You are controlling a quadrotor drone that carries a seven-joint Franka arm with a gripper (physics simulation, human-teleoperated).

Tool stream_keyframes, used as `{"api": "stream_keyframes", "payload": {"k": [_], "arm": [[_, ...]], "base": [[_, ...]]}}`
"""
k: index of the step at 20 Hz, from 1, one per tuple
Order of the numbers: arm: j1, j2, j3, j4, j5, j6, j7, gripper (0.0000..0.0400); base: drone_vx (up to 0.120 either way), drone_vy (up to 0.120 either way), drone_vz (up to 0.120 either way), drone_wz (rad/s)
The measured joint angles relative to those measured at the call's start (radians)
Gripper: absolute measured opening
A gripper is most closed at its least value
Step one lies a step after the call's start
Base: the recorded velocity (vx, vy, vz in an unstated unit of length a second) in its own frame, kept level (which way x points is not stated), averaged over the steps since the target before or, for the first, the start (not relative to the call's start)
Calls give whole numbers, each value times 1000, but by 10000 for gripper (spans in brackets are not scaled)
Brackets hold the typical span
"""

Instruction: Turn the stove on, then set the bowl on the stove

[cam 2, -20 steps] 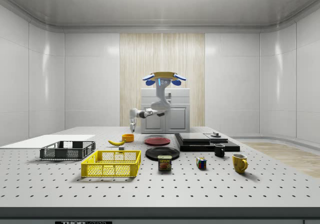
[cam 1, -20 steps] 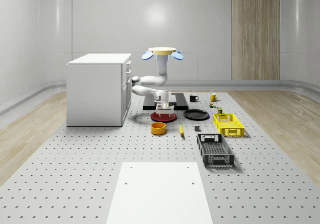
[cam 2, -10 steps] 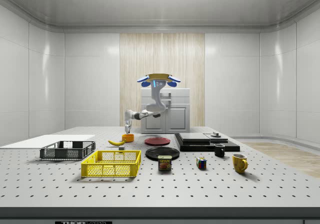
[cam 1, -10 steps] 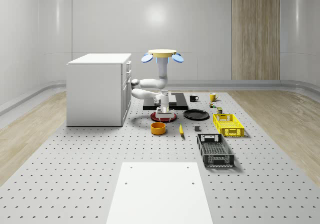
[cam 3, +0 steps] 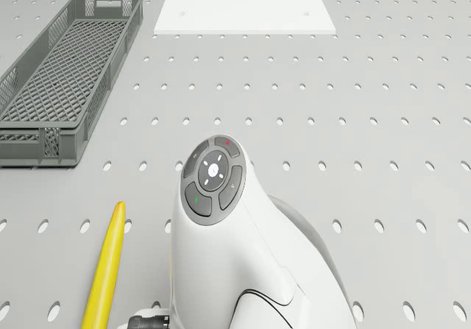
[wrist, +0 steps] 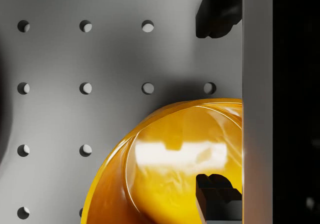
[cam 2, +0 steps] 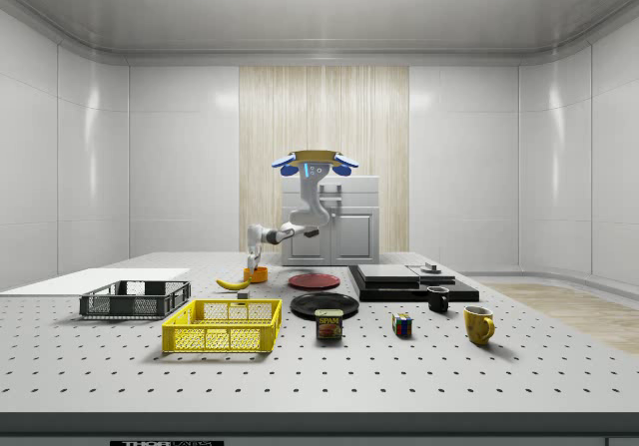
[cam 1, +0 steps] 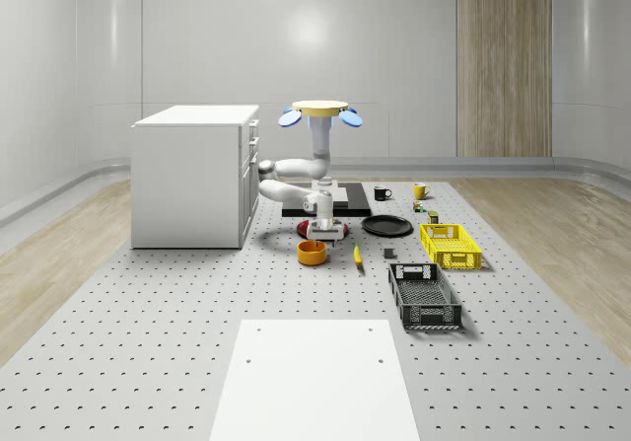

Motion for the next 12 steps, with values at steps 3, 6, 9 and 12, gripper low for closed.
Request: {"api": "stream_keyframes", "payload": {"k": [3, 6, 9, 12], "arm": [[-13, 7, -5, 18, -6, 3, -2, 400], [-22, 11, -7, 28, -9, 4, -3, 400], [-34, 16, -4, 43, -7, 4, -5, 400], [-42, 20, -9, 55, -12, 7, -6, 400]], "base": [[0, 0, 0, 0], [0, 0, 0, 0], [0, 0, 0, 0], [0, 0, 0, 0]]}}
